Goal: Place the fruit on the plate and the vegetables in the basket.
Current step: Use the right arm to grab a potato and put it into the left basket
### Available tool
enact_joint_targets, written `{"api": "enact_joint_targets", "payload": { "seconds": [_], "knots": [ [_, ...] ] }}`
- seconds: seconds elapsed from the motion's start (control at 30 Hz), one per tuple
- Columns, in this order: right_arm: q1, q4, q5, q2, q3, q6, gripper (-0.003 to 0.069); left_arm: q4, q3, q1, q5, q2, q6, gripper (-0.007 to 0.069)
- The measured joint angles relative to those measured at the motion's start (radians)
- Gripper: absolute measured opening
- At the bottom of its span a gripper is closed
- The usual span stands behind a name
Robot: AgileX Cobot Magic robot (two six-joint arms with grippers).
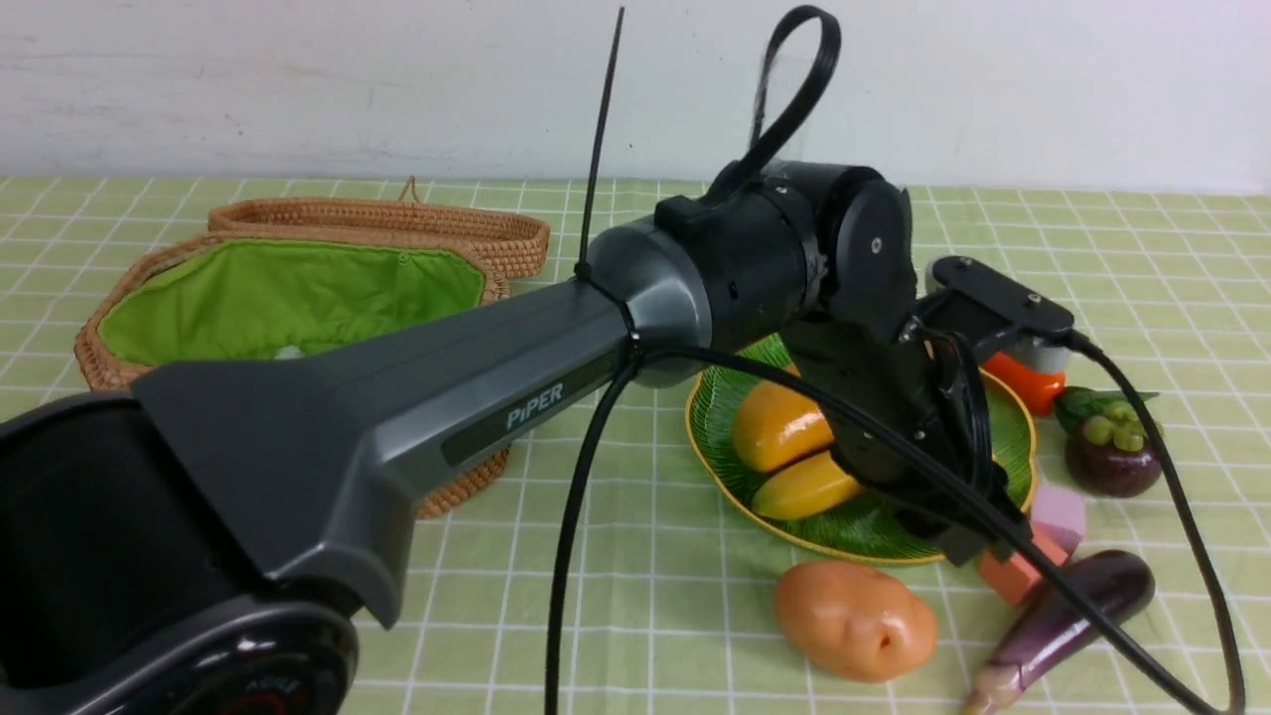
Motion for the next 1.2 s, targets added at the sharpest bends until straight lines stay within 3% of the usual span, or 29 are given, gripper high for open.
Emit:
{"api": "enact_joint_targets", "payload": {
  "seconds": [0.1,0.23,0.27,0.3,0.33,0.6,0.77,1.0,1.2],
  "knots": [
    [0.0,0.0,0.0,0.0,0.0,0.0,0.0232,0.014,0.0,0.0,0.01,-0.002,-0.021,0.0257],
    [0.0,0.002,0.003,0.0,0.0,0.0,0.0232,0.054,0.0,0.0,0.035,-0.043,-0.084,0.0099],
    [0.0,0.003,0.004,0.0,0.0,0.0,0.0232,0.057,0.0,0.0,0.037,-0.047,-0.086,0.0088],
    [0.0,0.008,0.009,0.001,0.0,0.0,0.0232,0.083,0.0,0.0,0.056,-0.092,-0.095,0.0004],
    [0.0,0.012,0.011,0.002,0.0,0.0,0.0232,0.096,0.0,0.0,0.069,-0.115,-0.103,-0.0013],
    [0.0,0.034,0.044,0.073,0.0,-0.001,0.0216,0.189,0.037,0.0,0.166,-0.348,-0.228,-0.0013],
    [0.0,0.105,0.052,0.196,0.0,-0.066,0.0187,0.193,0.253,0.0,0.16,-0.587,-0.256,-0.0013],
    [0.0,0.265,0.021,0.381,0.0,-0.219,0.0164,0.194,0.687,0.0,0.015,-0.998,-0.267,-0.0013],
    [0.0,0.399,-0.029,0.555,0.0,-0.366,0.0162,0.193,1.025,0.0,-0.186,-1.359,-0.353,-0.0013]
  ]
}}
